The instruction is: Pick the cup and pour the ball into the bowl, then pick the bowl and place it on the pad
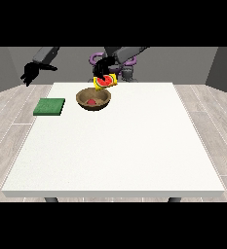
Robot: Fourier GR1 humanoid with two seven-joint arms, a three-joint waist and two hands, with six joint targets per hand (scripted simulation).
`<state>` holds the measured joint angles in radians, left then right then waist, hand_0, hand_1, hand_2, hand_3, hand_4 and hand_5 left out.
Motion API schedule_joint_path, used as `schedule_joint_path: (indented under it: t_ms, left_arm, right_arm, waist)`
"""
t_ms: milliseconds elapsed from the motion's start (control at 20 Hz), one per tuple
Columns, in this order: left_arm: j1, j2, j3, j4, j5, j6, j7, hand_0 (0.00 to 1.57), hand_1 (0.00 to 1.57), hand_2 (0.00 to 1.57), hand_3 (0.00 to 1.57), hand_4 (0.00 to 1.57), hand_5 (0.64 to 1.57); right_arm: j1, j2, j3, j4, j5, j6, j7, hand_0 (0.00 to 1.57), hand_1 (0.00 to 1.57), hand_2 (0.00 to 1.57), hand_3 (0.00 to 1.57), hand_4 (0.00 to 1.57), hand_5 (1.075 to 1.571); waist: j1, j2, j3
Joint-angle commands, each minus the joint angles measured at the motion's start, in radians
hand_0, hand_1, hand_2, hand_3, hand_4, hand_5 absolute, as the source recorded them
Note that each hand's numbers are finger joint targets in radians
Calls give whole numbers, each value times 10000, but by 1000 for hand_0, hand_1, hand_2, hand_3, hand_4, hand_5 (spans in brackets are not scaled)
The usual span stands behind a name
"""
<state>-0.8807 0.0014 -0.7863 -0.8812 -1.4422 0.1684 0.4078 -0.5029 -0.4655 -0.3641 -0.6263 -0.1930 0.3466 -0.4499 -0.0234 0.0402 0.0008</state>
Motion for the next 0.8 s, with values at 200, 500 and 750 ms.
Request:
schedule_joint_path:
  t_ms: [200,500,750]
  left_arm:
    - [-1449,-11,-113,-571,-843,-2347,-887,1552,1552,1571,1571,1188,1466]
    - [-1024,-12,488,-745,-1813,-1943,-951,1506,1506,1571,1571,1207,1459]
    - [-2,102,2341,-2097,401,-299,-809,0,0,1571,1571,1273,1452]
  right_arm:
    - [7,-69,-91,480,86,-458,23,0,0,0,211,0,1517]
    - [142,-243,-123,522,-145,179,-93,0,0,0,0,205,1546]
    - [213,111,-145,663,-321,129,474,0,0,0,0,474,1558]
  waist:
    - [532,-519,1]
    - [324,62,-4]
    - [1305,-85,-33]
